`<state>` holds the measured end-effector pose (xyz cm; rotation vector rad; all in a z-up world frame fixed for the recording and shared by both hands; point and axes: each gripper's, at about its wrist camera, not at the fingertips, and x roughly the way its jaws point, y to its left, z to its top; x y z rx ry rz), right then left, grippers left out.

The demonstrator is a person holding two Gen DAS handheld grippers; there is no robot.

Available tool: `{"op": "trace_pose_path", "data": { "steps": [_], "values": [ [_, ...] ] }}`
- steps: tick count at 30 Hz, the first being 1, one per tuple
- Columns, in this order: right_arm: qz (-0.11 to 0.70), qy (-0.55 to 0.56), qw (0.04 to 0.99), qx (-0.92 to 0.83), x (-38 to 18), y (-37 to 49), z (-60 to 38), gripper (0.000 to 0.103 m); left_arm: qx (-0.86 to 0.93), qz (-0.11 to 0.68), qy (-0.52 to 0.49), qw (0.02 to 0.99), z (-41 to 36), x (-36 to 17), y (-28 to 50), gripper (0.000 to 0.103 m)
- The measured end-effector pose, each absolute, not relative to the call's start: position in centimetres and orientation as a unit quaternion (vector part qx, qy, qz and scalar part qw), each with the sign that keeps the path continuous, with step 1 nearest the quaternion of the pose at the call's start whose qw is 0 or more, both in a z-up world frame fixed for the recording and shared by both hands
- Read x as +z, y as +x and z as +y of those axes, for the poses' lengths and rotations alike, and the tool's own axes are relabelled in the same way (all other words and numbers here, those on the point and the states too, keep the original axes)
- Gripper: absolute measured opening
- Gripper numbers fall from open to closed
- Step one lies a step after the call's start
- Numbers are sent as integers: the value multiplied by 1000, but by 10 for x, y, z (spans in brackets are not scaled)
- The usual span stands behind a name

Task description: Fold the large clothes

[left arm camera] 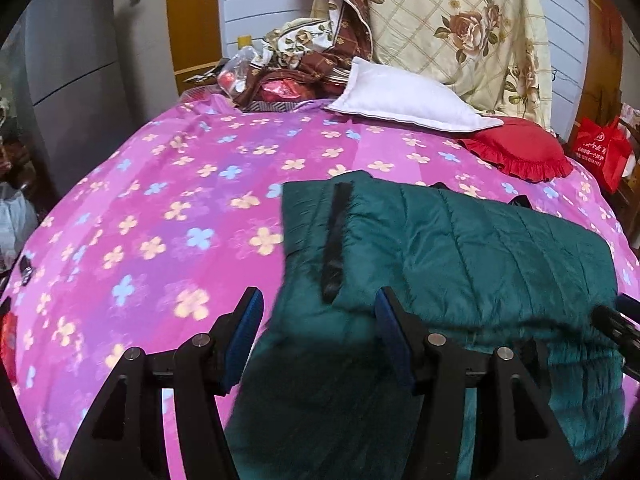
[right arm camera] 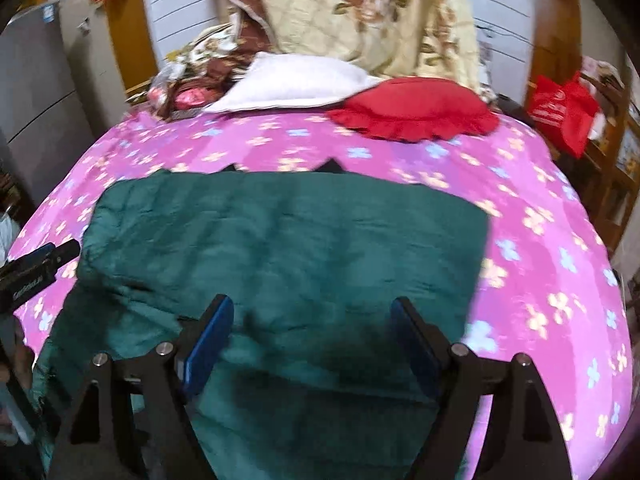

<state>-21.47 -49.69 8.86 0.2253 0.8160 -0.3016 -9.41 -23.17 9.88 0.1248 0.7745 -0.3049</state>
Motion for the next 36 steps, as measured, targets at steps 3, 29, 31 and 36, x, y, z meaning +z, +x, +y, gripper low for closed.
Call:
{"op": "trace_pose_path", "data": {
  "steps": [3,29,31,36],
  "values": [
    [406,115,897,-133,79,-193,-479,84,-141,377,68,913,-217,105,-106,40],
    [449,143,873,-123,95,-386,-474,85,-138,403,56,903,-127,98,-199,40],
    [452,151,870,-124,87,-398,-474,85,-141,406,56,901,-126,96,-205,40],
    [454,162,865,-143,71,-416,-467,85,-140,408,64,900,-125,92,-219,40]
  ]
}}
